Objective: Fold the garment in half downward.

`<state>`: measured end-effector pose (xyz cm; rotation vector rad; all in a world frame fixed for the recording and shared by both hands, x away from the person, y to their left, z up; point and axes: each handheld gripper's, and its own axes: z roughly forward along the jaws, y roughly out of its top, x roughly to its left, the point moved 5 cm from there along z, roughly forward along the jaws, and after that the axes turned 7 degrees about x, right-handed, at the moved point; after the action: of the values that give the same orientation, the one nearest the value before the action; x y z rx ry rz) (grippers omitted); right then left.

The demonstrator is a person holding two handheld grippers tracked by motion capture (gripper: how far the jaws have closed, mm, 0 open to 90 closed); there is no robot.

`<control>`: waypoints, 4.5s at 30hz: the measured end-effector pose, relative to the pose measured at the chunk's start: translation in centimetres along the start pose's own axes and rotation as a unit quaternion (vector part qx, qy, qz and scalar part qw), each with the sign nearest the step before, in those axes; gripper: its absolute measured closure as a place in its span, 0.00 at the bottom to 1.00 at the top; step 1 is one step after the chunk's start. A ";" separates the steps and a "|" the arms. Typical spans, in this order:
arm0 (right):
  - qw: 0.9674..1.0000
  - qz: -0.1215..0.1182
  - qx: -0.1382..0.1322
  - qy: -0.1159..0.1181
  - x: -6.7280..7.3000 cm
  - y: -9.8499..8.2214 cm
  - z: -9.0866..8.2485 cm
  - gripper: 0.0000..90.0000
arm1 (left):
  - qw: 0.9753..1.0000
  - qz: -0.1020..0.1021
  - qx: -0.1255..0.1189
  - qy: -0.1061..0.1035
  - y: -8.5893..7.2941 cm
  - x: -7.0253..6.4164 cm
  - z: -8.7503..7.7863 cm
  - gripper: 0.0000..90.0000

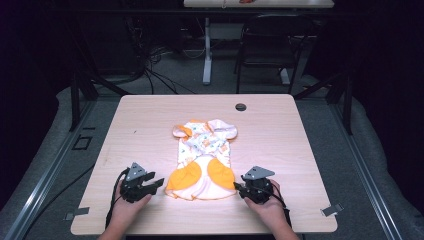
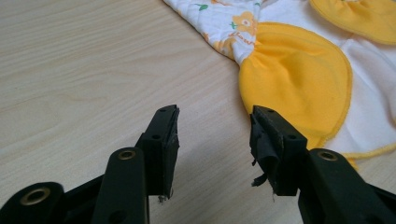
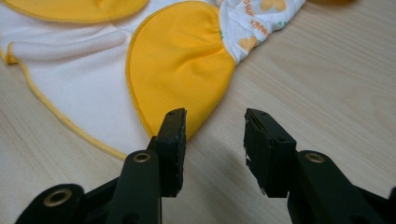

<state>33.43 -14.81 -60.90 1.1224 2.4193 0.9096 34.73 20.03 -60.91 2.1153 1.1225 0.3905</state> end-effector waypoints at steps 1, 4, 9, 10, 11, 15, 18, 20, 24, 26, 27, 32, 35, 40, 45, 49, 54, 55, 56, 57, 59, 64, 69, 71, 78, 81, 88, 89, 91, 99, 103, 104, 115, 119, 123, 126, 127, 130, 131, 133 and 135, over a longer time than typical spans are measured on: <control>1.000 0.000 0.000 0.000 0.0 0.0 0.0 0.65 | 1.000 0.000 0.000 0.000 0.0 0.0 0.0 0.55; 1.000 -0.006 0.004 0.001 -0.1 -0.1 0.1 0.65 | 1.000 -0.001 -0.009 0.009 0.1 0.0 0.0 0.53; 1.000 -0.002 0.002 0.002 -0.1 0.0 0.1 0.66 | 1.000 0.008 -0.003 0.026 0.1 0.0 -0.1 0.52; 1.000 -0.004 0.004 0.001 0.0 0.1 0.2 0.68 | 1.000 0.008 -0.004 0.026 0.0 0.1 -0.2 0.53; 1.000 -0.004 0.004 0.001 0.0 0.1 0.2 0.68 | 1.000 0.008 -0.004 0.026 0.0 0.1 -0.2 0.53; 1.000 -0.007 0.003 0.005 0.2 0.2 0.0 0.70 | 1.000 0.006 0.001 0.031 -0.1 0.2 -0.4 0.55; 1.000 -0.020 0.006 0.000 0.6 0.3 0.0 0.69 | 1.000 0.008 0.003 0.024 0.1 0.0 -0.6 0.61; 1.000 -0.027 0.006 -0.004 0.7 0.4 0.0 0.66 | 1.000 0.006 0.001 0.019 0.2 -0.2 -0.5 0.65; 0.999 -0.036 0.007 -0.002 1.2 0.9 -0.2 0.68 | 1.000 0.008 0.000 0.008 0.4 -0.7 -0.5 0.70; 0.999 -0.046 0.009 0.004 1.5 1.1 -0.2 0.70 | 1.000 0.011 -0.001 0.000 0.8 -1.1 -0.5 0.71; 0.999 -0.046 0.009 0.004 1.5 1.1 -0.2 0.70 | 1.000 0.011 -0.001 0.000 0.8 -1.1 -0.5 0.72; 0.999 -0.050 0.012 0.008 2.0 2.1 0.1 0.78 | 1.000 0.029 0.004 0.003 1.5 -1.7 -0.1 0.76; 0.999 -0.048 0.015 0.008 2.0 2.4 0.3 0.80 | 1.000 0.030 0.004 0.001 1.8 -1.8 0.1 0.78; 0.999 -0.035 0.010 0.006 1.6 3.6 0.8 0.85 | 0.999 0.043 0.006 -0.001 3.1 -2.5 1.2 0.85; 0.999 -0.027 0.019 0.006 1.4 4.2 1.8 0.93 | 0.999 0.049 0.013 -0.012 4.1 -3.4 2.6 0.93; 0.999 -0.029 0.030 0.004 1.3 4.6 2.8 0.98 | 0.998 0.058 0.024 -0.023 4.4 -4.1 3.8 0.99; 0.998 -0.037 0.043 0.008 1.5 4.5 3.8 1.00 | 0.997 0.062 0.039 -0.025 4.3 -4.5 4.9 1.00; 0.998 -0.039 0.046 0.009 1.5 4.5 3.9 1.00 | 0.997 0.063 0.038 -0.026 4.2 -4.5 4.9 1.00; 0.998 -0.041 0.046 0.010 1.5 4.5 3.9 1.00 | 0.997 0.063 0.037 -0.026 4.2 -4.5 5.0 1.00; 0.998 -0.043 0.048 0.010 1.6 4.5 3.9 1.00 | 0.997 0.063 0.036 -0.027 4.2 -4.5 4.9 1.00; 0.998 -0.046 0.051 0.011 1.7 4.4 3.8 1.00 | 0.997 0.064 0.039 -0.028 4.1 -4.5 4.8 1.00; 0.997 -0.061 0.055 0.014 2.2 4.0 3.6 1.00 | 0.996 0.074 0.039 -0.033 3.5 -4.7 4.4 1.00; 0.995 -0.075 0.061 0.026 2.9 3.4 2.9 0.99 | 0.995 0.082 0.042 -0.041 2.8 -5.1 3.7 1.00; 0.995 -0.074 0.059 0.033 3.2 3.1 2.7 0.99 | 0.995 0.083 0.042 -0.046 2.4 -5.3 3.4 1.00; 0.994 -0.074 0.058 0.056 4.0 2.1 1.9 0.99 | 0.993 0.087 0.044 -0.063 1.2 -6.2 2.3 1.00; 0.994 -0.075 0.056 0.061 4.4 1.7 1.6 0.99 | 0.992 0.092 0.047 -0.067 0.7 -6.5 1.8 1.00; 0.992 -0.081 0.056 0.074 5.1 1.0 0.9 0.99 | 0.991 0.098 0.049 -0.074 -0.1 -7.1 1.1 1.00; 0.992 -0.080 0.053 0.077 5.3 0.9 0.8 0.99 | 0.991 0.101 0.050 -0.074 -0.1 -7.2 1.0 1.00; 0.992 -0.080 0.052 0.080 5.5 0.7 0.7 0.98 | 0.991 0.102 0.051 -0.076 -0.3 -7.3 0.8 1.00; 0.991 -0.088 0.057 0.084 6.1 0.4 0.3 0.98 | 0.991 0.099 0.053 -0.079 -0.7 -7.6 0.4 1.00; 0.990 -0.092 0.059 0.087 6.2 0.2 0.1 0.98 | 0.990 0.100 0.051 -0.081 -0.9 -7.7 0.3 1.00; 0.990 -0.090 0.061 0.090 6.2 0.1 0.0 0.98 | 0.990 0.100 0.052 -0.080 -0.9 -7.8 0.2 1.00; 0.989 -0.088 0.062 0.097 6.7 -0.4 -0.5 0.98 | 0.990 0.101 0.055 -0.085 -1.5 -8.3 -0.3 1.00; 0.989 -0.090 0.065 0.101 7.0 -0.8 -0.9 0.98 | 0.989 0.103 0.054 -0.090 -1.8 -8.6 -0.5 1.00; 0.989 -0.088 0.063 0.104 7.2 -0.9 -1.1 0.96 | 0.989 0.100 0.055 -0.091 -1.8 -8.7 -0.6 0.97; 0.989 -0.090 0.059 0.105 7.2 -0.6 -1.3 0.96 | 0.990 0.094 0.047 -0.093 -1.2 -8.5 -0.7 0.96; 0.989 -0.092 0.055 0.105 7.1 -0.2 -1.3 0.97 | 0.990 0.089 0.044 -0.095 -1.0 -8.4 -0.7 0.96; 0.990 -0.088 0.043 0.103 6.3 0.9 -1.3 0.97 | 0.991 0.084 0.042 -0.091 0.1 -7.6 -0.4 0.95; 0.990 -0.088 0.041 0.102 5.9 1.4 -1.3 0.98 | 0.992 0.088 0.040 -0.086 0.5 -7.3 -0.2 0.95; 0.992 -0.085 0.040 0.089 5.1 2.3 -1.0 0.97 | 0.992 0.090 0.040 -0.079 1.9 -6.5 0.4 0.94; 0.993 -0.074 0.039 0.080 3.7 3.8 -0.2 0.98 | 0.992 0.090 0.037 -0.075 3.1 -5.8 1.2 0.92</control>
<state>33.07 -10.23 -58.31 0.9116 2.6487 0.8960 33.87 13.61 -59.21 2.2781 0.8765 0.2707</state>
